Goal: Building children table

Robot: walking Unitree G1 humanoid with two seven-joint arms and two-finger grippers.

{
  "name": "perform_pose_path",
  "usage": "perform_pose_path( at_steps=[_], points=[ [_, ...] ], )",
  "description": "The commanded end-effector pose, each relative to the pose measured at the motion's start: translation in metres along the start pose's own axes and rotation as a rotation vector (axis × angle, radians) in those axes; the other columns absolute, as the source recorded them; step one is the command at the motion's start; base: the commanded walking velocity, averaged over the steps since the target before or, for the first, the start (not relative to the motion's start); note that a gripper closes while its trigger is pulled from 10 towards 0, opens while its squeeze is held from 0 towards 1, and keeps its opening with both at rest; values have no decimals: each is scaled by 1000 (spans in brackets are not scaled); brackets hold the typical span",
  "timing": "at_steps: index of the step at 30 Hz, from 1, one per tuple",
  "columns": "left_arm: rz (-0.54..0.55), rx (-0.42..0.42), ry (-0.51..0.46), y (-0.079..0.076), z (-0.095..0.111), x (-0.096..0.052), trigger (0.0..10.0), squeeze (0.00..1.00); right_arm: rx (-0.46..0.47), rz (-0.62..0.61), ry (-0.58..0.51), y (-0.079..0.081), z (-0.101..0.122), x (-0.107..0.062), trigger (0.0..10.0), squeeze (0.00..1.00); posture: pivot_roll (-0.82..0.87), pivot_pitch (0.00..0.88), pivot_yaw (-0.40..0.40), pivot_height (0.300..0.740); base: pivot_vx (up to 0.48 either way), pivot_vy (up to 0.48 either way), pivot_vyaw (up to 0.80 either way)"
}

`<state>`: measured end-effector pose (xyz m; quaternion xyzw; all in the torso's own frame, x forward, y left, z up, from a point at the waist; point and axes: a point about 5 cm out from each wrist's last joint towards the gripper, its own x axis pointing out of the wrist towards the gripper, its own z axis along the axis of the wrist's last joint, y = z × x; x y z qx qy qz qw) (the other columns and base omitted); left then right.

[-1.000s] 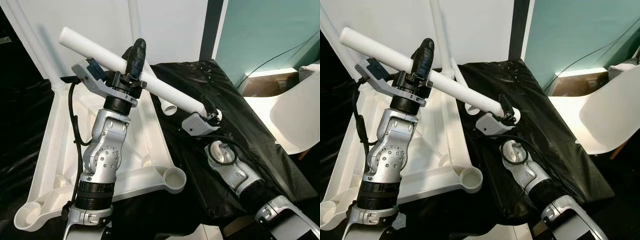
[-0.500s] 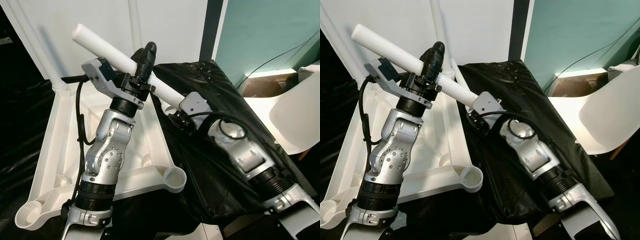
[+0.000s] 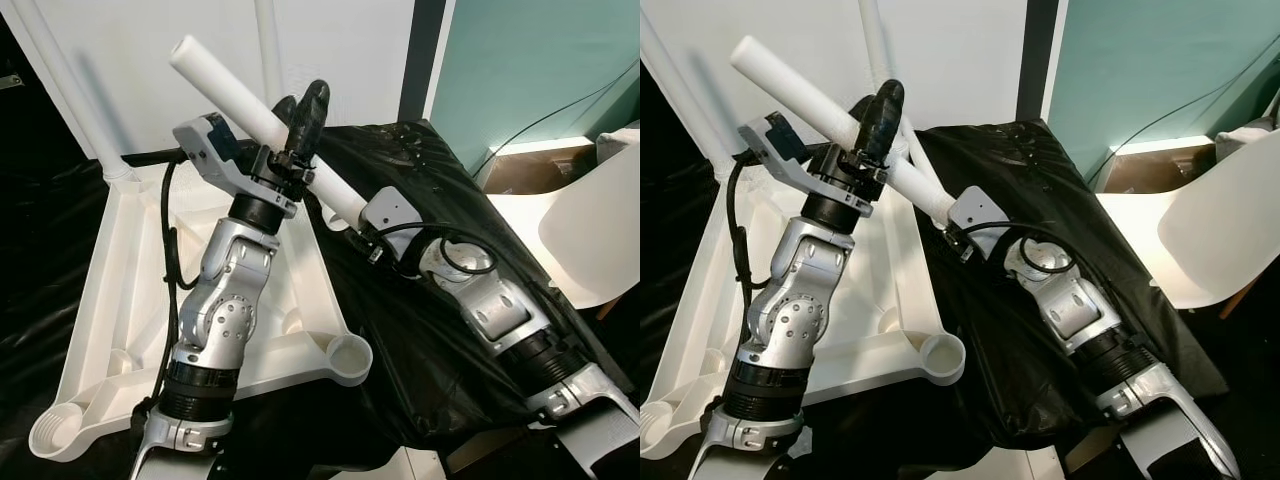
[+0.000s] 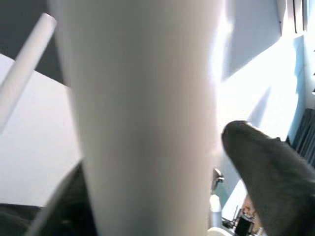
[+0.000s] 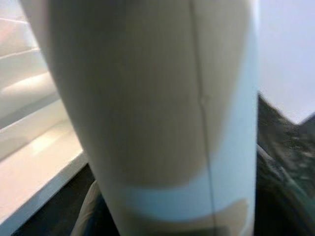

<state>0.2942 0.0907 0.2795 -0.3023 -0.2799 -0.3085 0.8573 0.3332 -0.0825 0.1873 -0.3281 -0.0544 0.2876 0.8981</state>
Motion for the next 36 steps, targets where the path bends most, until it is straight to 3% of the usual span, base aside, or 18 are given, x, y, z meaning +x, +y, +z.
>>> perform_pose_path(
  at_steps=[1,2,3,4,8,12,14,20,21,22,23,24,29,30,35,36],
  points=[
    [-123,21,-20,-7,4,4,10000,1000,0,-57,1,-6,2,1,0,0,-116,0,37,740,0,0,0],
    [-100,13,-20,-5,3,4,10000,831,1,-88,-1,-5,3,2,0,0,-117,0,37,740,0,0,0],
    [-88,5,-19,-3,3,4,10000,0,2,-104,-3,-5,3,2,0,0,-118,0,37,740,0,0,0],
    [-88,5,-19,-3,3,4,10000,0,2,-104,-3,-5,3,2,0,0,-118,0,37,740,0,0,0],
    [48,-20,4,14,-6,6,10000,0,-77,-452,-42,7,-6,-4,0,0,-125,0,41,740,0,0,0],
    [62,-33,10,16,-8,5,10000,0,-116,-528,-67,10,-11,-7,0,0,-125,0,44,740,0,0,0],
    [68,-36,21,16,-11,4,10000,0,-190,-614,-142,18,-14,-11,0,0,-116,0,48,740,0,0,0],
    [81,-21,29,18,-12,3,10000,0,-264,-638,-183,33,-19,-13,0,0,-102,0,51,740,0,0,0],
    [78,-18,29,18,-11,3,5608,0,-273,-639,-193,35,-18,-12,0,0,-100,0,51,740,0,0,0],
    [72,-18,29,17,-11,3,3294,0,-281,-642,-205,36,-17,-12,0,0,-100,0,51,740,0,0,0],
    [72,-18,29,17,-11,3,3294,0,-281,-642,-205,36,-17,-12,0,0,-100,0,51,740,0,0,0],
    [56,-25,23,15,-10,2,0,0,-292,-650,-218,37,-15,-11,0,0,-100,0,53,740,0,0,0],
    [27,-33,13,12,-9,1,0,0,-303,-651,-227,37,-14,-9,0,0,-99,0,54,740,0,0,0],
    [11,-34,11,11,-9,2,0,0,-306,-632,-221,39,-16,-6,9922,0,-102,0,55,740,0,0,0],
    [-46,-28,11,5,-10,1,0,0,-245,-544,-201,42,-14,3,10000,0,-109,0,57,740,0,0,0],
    [-55,-33,9,4,-10,1,0,0,-205,-523,-182,40,-14,4,10000,63,-110,0,57,740,0,0,0]
  ],
)
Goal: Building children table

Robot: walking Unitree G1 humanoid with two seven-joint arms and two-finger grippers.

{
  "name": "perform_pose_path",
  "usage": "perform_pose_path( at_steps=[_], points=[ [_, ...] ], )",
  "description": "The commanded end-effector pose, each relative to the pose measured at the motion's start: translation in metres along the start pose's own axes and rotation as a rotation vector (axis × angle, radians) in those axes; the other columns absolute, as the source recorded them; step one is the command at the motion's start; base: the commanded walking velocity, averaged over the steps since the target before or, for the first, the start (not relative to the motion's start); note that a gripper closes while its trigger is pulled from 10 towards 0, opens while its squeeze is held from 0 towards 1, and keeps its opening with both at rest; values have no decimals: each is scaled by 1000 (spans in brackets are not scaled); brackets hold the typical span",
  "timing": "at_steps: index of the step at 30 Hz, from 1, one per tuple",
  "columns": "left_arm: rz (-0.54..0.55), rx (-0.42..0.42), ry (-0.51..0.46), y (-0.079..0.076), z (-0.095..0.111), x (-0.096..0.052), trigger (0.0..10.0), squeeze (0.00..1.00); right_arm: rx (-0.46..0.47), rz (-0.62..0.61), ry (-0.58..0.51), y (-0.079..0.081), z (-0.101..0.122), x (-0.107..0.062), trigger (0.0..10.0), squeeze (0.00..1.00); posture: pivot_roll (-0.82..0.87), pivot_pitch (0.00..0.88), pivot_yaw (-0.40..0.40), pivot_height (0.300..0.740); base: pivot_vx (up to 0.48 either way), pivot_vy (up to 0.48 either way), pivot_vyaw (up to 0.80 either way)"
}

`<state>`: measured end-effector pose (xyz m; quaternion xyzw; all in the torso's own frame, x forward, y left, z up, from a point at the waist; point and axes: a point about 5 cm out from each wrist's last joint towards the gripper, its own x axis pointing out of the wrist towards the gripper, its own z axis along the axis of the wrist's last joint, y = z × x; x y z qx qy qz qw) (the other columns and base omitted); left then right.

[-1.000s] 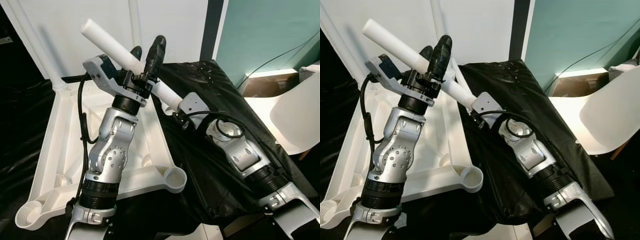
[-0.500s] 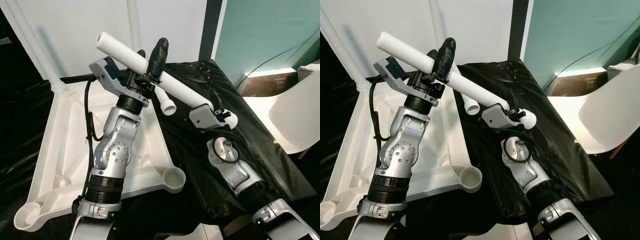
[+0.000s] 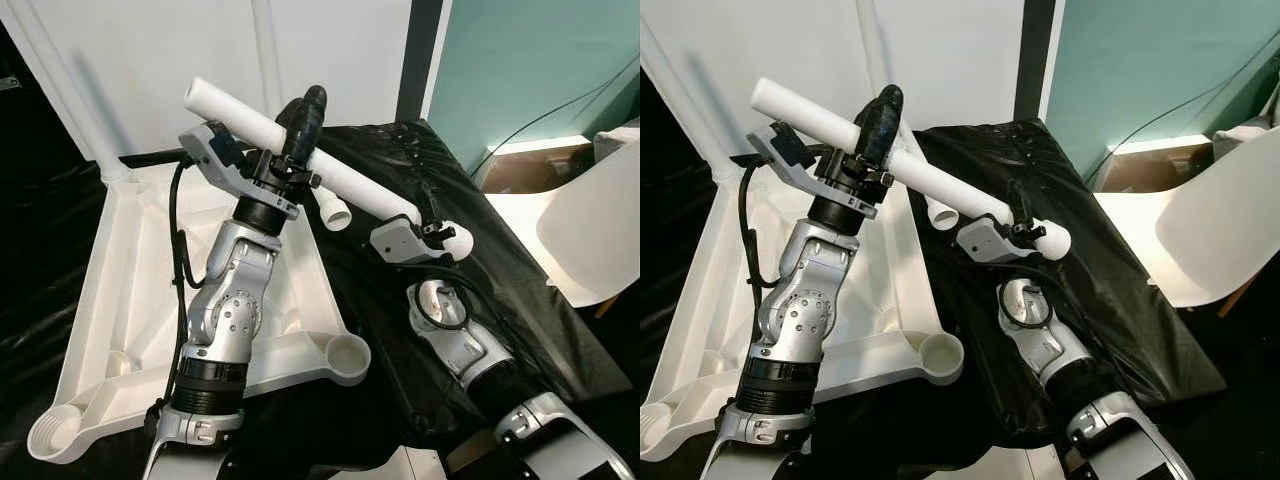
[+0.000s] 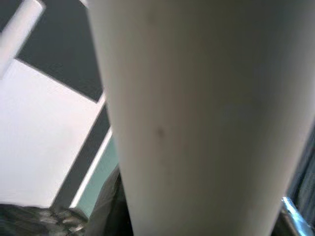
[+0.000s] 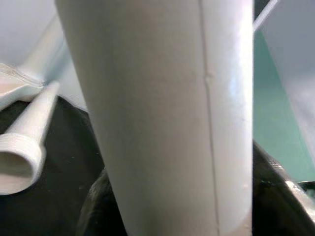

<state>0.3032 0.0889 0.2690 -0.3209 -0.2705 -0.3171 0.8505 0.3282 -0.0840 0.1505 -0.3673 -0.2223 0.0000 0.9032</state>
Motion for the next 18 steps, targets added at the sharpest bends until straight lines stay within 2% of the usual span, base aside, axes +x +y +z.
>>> perform_pose_path(
  at_steps=[1,2,4,5,7,10,11,12,13,15,16,17,18],
  points=[
    [-52,14,4,-5,1,2,0,0,28,103,-96,14,17,-2,10000,63,-110,0,57,740,0,0,0],
    [-61,7,4,-5,1,1,0,0,85,138,-78,12,22,1,10000,1000,-111,0,57,740,0,0,0],
    [-71,-2,5,-7,1,1,0,0,152,184,-70,11,29,5,10000,1000,-112,0,56,740,0,0,0],
    [-71,-2,5,-7,1,1,0,0,152,184,-70,11,29,5,10000,1000,-112,0,56,740,0,0,0],
    [-79,-2,7,-7,0,0,0,0,274,285,-28,5,42,12,10000,1000,-115,0,53,740,0,0,0],
    [-81,-1,8,-7,0,0,0,0,321,332,-16,3,46,14,10000,1000,-115,0,52,740,0,0,0],
    [-82,-1,8,-7,0,0,0,0,368,400,-3,0,48,15,10000,929,-116,0,53,740,0,0,0],
    [-84,5,13,-7,-1,-1,0,0,386,496,6,-8,46,16,10000,0,-118,0,55,740,0,0,0],
    [-84,5,13,-7,-1,-1,0,0,386,496,6,-8,46,16,10000,0,-118,0,55,740,0,0,0],
    [-90,16,23,-7,-2,-1,0,0,382,628,19,-27,39,18,10000,0,-119,0,55,740,0,0,0],
    [-90,16,23,-7,-2,-1,0,0,382,628,19,-27,39,18,10000,0,-119,0,55,740,0,0,0],
    [-94,26,32,-7,-3,-2,0,0,365,669,24,-36,35,19,10000,0,-121,0,57,740,0,0,0],
    [-94,26,32,-7,-3,-2,0,0,365,669,24,-36,35,19,10000,0,-121,0,57,740,0,0,0]
  ],
)
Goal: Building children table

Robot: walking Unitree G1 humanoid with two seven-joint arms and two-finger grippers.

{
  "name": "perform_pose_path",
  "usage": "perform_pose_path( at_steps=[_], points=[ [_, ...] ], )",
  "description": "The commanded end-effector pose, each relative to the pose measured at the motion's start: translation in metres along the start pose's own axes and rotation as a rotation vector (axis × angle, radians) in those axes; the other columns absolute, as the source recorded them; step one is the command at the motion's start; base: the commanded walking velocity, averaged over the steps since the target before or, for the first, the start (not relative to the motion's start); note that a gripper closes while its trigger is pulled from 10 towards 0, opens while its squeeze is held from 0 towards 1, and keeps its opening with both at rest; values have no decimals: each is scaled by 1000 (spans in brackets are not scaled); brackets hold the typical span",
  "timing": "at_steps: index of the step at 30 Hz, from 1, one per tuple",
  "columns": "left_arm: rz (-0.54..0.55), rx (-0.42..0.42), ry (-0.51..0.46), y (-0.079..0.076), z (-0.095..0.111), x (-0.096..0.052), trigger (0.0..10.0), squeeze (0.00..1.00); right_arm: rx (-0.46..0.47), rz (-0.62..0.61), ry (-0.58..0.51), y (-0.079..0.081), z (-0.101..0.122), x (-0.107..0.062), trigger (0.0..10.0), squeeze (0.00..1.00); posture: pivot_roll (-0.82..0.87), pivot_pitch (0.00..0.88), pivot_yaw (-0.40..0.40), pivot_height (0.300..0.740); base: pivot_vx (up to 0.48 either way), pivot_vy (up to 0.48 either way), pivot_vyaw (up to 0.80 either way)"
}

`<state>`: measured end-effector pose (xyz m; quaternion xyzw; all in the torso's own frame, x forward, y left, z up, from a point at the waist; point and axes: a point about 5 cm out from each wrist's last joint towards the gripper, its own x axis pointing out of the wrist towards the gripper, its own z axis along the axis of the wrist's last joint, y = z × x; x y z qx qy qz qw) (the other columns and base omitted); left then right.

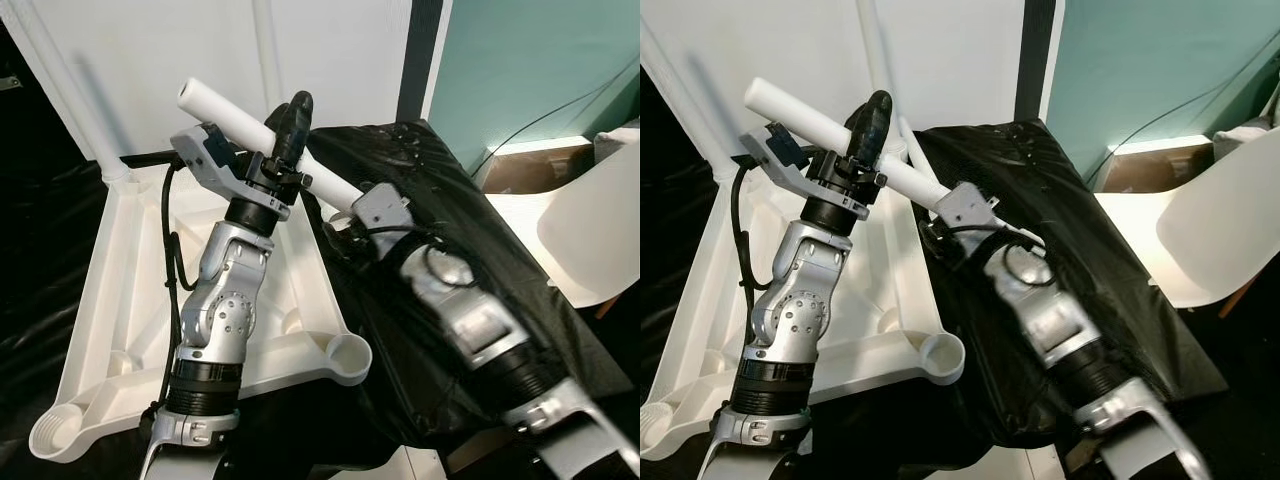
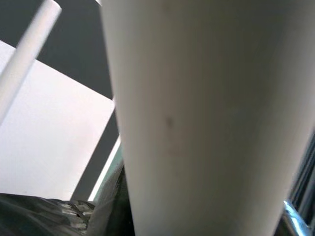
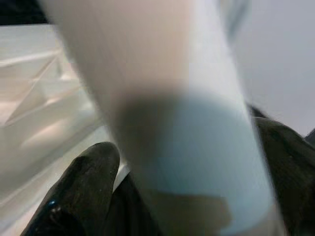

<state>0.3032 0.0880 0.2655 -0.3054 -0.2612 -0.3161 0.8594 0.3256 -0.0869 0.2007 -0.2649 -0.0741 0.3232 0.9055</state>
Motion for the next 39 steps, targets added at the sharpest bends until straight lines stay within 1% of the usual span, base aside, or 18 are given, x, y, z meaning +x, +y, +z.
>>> perform_pose_path(
  at_steps=[1,2,4,8,11,15,16,18,20,21,23,24,32,34,35,36,37,39],
  points=[
    [-104,14,11,-8,-1,0,0,0,7,35,3,-10,4,-4,10000,0,-123,0,58,740,0,0,0],
    [-107,28,21,-8,-2,-1,0,0,-8,64,21,-18,4,-9,10000,0,-123,0,58,740,0,0,0],
    [-114,40,32,-9,-4,-1,0,0,-57,153,67,-28,4,-20,10000,0,-123,0,57,740,0,0,0],
    [-117,41,35,-10,-5,-1,0,0,-87,199,94,-30,2,-25,10000,0,-123,0,57,740,0,0,0],
    [-119,45,36,-10,-5,-1,0,0,-120,252,139,-33,-2,-31,10000,0,-124,0,57,740,0,0,0],
    [-121,47,35,-11,-4,-1,0,0,-129,288,160,-32,-6,-34,10000,0,-124,0,57,740,0,0,0],
    [-126,47,34,-12,-4,0,0,0,-136,317,182,-31,-13,-34,4314,0,-122,0,58,740,0,0,0],
    [-128,46,33,-13,-4,0,0,0,-141,329,190,-30,-16,-34,4314,0,-122,0,58,740,0,0,0],
    [-134,44,30,-13,-3,1,0,0,-143,334,205,-29,-25,-31,3765,0,-123,0,60,740,0,0,0],
    [-135,44,30,-13,-3,1,0,0,-146,329,212,-30,-28,-29,1804,0,-120,0,60,740,0,0,0],
    [-135,44,30,-13,-3,1,0,0,-148,326,218,-30,-30,-28,1804,0,-120,0,60,740,0,0,0],
    [-137,44,30,-14,-3,1,0,0,-135,322,227,-30,-35,-26,0,0,-116,0,59,740,0,0,0],
    [-137,47,29,-14,-2,0,0,0,-128,311,229,-29,-38,-22,0,0,-102,0,56,740,0,0,0],
    [-130,51,30,-13,-2,-2,0,0,-131,256,221,-30,-39,-17,0,0,-101,0,56,740,0,0,0],
    [-130,51,30,-13,-2,-2,0,0,-131,256,221,-30,-39,-17,0,0,-101,0,56,740,0,0,0],
    [-129,52,31,-13,-2,-3,0,0,-130,221,213,-31,-39,-15,3647,675,-101,0,56,740,0,0,0],
    [-128,52,31,-13,-2,-3,0,0,-126,199,210,-32,-39,-13,10000,1000,-102,0,56,740,0,0,0],
    [-128,52,31,-13,-2,-3,0,0,-125,190,206,-32,-39,-12,10000,1000,-102,0,56,740,0,0,0]
  ],
)
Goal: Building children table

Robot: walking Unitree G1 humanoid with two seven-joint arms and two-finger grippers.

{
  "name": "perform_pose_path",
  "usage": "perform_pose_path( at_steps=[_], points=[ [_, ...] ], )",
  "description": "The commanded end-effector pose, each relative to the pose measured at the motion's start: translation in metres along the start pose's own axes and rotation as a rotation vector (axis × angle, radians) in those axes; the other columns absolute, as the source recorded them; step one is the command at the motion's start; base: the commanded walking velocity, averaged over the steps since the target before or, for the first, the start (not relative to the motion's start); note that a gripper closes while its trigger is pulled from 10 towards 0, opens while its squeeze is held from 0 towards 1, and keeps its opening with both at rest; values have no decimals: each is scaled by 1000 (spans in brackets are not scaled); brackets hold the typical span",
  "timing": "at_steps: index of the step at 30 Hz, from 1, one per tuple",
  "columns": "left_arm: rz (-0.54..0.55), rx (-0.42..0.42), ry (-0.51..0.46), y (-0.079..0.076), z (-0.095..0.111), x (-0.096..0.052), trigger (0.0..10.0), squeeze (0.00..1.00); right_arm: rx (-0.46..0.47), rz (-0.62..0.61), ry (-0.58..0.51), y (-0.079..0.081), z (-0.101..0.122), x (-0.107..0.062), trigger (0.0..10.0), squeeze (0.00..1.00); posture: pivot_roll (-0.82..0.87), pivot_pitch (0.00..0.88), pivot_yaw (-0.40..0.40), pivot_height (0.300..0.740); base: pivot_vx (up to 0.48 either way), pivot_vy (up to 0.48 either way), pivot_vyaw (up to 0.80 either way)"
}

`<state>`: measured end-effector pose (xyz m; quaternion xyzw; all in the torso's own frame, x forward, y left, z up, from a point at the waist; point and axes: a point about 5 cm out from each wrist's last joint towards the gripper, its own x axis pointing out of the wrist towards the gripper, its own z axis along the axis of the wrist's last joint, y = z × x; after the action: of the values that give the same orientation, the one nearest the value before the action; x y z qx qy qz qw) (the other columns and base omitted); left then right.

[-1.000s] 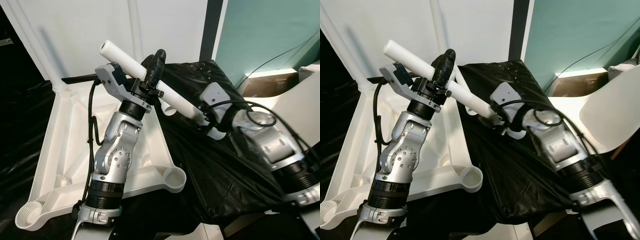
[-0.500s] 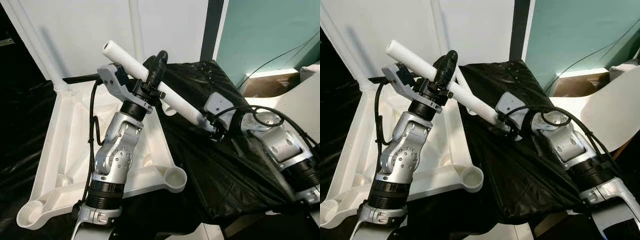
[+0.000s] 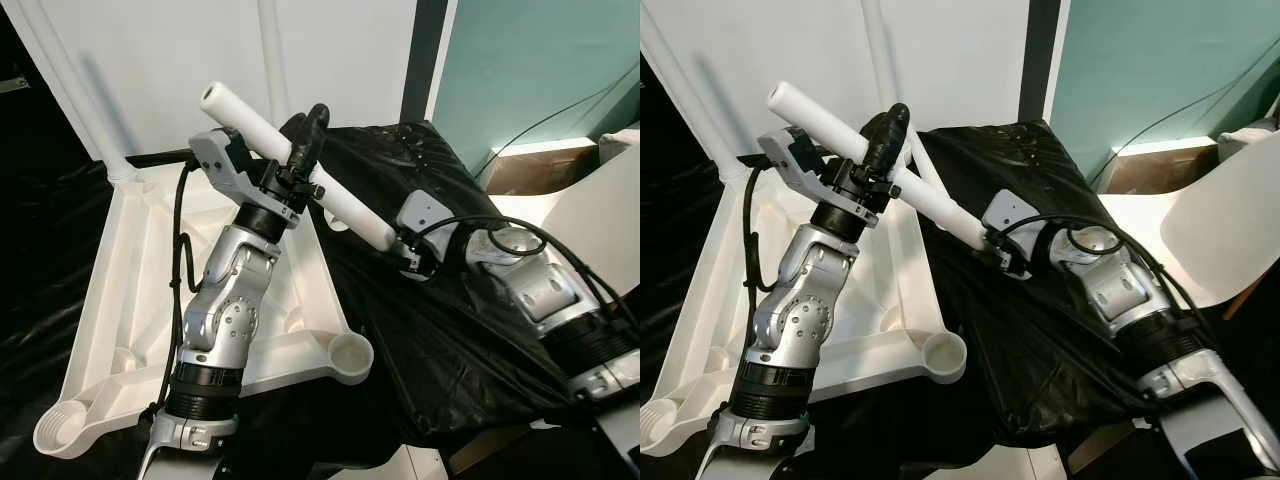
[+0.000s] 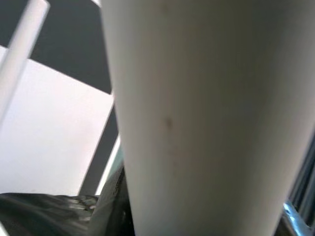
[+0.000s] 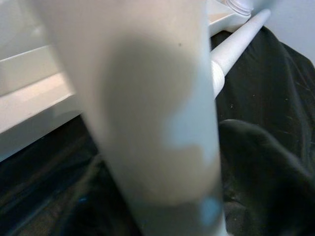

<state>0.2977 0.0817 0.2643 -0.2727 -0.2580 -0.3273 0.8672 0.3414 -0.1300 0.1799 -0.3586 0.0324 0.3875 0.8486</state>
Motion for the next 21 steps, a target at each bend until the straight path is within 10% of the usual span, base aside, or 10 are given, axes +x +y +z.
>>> perform_pose_path(
  at_steps=[1,2,3,8,9,13,15,21],
  points=[
    [-101,-1,-9,-6,2,0,0,0,0,-31,-4,-5,0,1,10000,1000,-110,0,59,740,0,0,0],
    [-101,-1,-9,-6,2,0,0,0,0,-31,-4,-5,0,1,10000,1000,-110,0,59,740,0,0,0],
    [-105,-3,-9,-7,2,1,0,0,-11,-21,-5,-3,-1,2,10000,0,-112,0,60,740,0,0,0],
    [-116,-8,-5,-8,0,2,0,0,-51,32,-20,2,-3,4,10000,0,-116,0,61,740,0,0,0],
    [-117,-8,-5,-8,0,2,0,0,-60,30,-21,2,-2,4,588,0,-115,0,60,740,0,0,0],
    [-115,1,-1,-8,0,2,941,0,-60,17,-30,-1,1,5,0,0,-108,0,58,740,0,0,0],
    [-100,11,-4,-6,1,2,9804,0,-50,4,-29,-2,2,5,0,0,-106,0,57,740,0,0,0],
    [-55,38,-28,-1,6,3,10000,0,-27,-36,-11,5,0,10,0,0,-106,0,56,740,0,0,0]
  ],
)
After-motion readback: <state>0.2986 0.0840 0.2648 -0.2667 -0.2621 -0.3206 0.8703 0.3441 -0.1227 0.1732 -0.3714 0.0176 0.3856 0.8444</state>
